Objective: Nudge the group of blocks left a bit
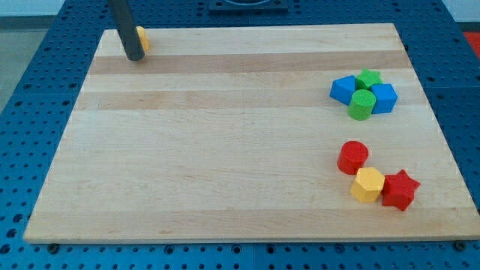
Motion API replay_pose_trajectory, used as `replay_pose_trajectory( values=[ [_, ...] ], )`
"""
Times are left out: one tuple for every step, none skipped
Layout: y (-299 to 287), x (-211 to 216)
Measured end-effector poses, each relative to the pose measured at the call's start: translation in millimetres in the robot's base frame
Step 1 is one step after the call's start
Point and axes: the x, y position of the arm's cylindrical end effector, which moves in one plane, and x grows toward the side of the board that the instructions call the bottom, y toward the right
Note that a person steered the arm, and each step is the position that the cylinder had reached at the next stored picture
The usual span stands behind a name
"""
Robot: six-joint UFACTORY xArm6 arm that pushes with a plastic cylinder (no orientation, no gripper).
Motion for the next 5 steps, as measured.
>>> replay_pose_trajectory(
  values=[
    [40.6, 6.8],
    [89.5, 7.7],
    [146.3, 7.6],
    [206.4, 7.6],
    [266.8, 9.1]
  ],
)
